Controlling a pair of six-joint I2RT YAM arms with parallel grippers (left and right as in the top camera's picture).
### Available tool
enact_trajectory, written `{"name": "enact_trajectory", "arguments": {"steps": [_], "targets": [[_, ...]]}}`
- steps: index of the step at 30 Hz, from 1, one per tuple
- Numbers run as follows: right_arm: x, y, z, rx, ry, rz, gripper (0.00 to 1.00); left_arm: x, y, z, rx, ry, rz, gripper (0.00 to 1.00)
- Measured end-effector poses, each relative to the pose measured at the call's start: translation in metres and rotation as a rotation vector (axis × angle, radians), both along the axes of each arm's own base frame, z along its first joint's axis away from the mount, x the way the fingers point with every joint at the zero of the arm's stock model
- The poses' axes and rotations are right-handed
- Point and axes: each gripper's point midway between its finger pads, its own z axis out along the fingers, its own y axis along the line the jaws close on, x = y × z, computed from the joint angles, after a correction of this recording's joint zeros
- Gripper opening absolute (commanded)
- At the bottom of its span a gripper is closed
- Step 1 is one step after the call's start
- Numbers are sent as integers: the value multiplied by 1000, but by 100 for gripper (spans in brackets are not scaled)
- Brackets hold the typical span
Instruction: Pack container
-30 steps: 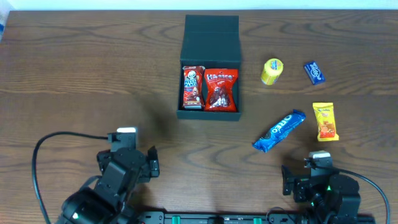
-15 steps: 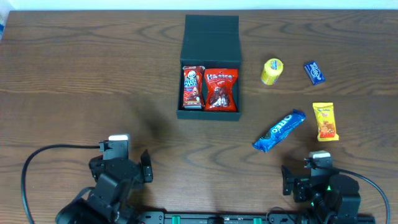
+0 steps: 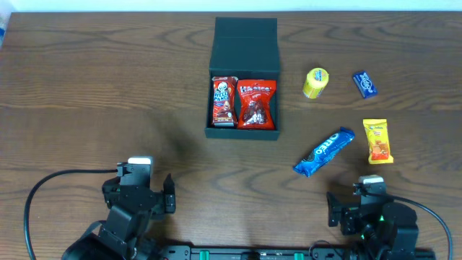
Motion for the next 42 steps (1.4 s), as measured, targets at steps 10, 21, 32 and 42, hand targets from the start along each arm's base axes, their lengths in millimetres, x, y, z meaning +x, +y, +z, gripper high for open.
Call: {"name": "enact_trajectory", "arguments": {"steps": [10,21,32,42], "targets": [[0,0,0,0,0,0,99,0,0,0,0,0,0,95],[0,0,0,0,0,0,99,0,0,0,0,0,0,95],[4,0,4,0,-20,0,99,0,0,0,0,0,0,95],[31,0,11,-2,138,1,99,0,0,0,1,1,0,95]]}}
